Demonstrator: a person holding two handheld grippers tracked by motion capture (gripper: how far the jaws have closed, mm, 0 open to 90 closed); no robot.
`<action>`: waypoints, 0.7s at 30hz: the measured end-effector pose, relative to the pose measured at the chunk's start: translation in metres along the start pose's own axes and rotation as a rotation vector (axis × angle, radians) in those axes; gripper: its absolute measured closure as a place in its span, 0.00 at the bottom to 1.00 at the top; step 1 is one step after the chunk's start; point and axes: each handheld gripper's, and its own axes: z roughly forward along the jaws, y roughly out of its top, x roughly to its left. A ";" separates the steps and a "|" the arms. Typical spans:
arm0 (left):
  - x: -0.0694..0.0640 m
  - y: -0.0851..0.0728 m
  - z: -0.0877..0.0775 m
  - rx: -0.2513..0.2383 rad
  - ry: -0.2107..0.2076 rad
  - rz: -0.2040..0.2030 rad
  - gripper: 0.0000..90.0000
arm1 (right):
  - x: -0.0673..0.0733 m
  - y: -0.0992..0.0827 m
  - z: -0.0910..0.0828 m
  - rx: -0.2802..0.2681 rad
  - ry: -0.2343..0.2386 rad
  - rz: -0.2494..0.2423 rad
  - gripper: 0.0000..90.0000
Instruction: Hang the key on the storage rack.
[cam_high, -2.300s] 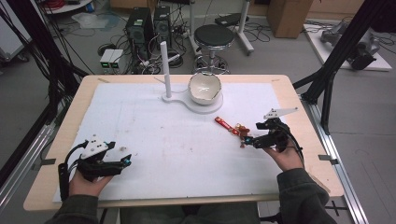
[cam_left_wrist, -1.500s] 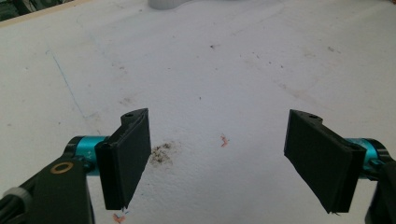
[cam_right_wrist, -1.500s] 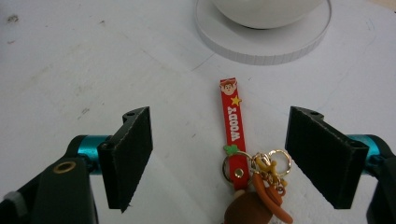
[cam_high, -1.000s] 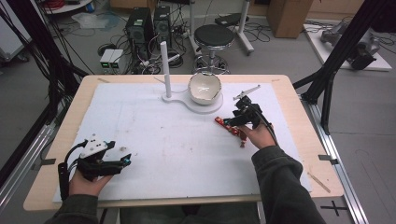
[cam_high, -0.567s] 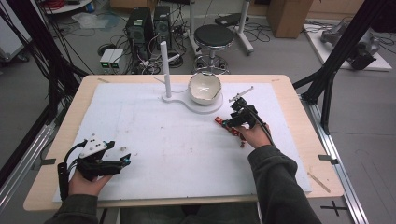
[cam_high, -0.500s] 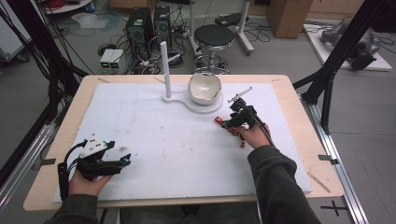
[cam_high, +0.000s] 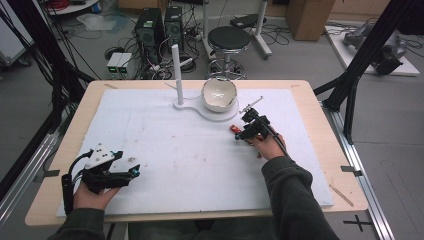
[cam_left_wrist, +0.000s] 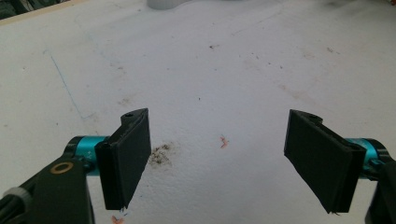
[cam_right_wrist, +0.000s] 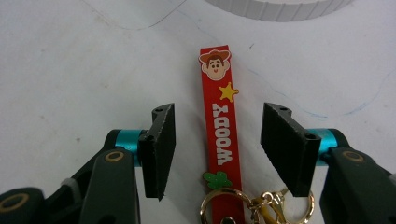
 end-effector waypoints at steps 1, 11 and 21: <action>0.000 0.000 0.000 0.000 0.000 0.000 0.26 | 0.000 0.000 0.000 0.000 0.000 0.000 0.50; 0.000 0.000 0.000 -0.001 -0.001 0.000 0.26 | 0.000 0.002 0.009 0.015 -0.019 0.006 0.58; 0.000 0.000 0.001 -0.003 -0.003 -0.002 0.26 | -0.001 0.005 0.011 0.008 -0.020 0.036 0.65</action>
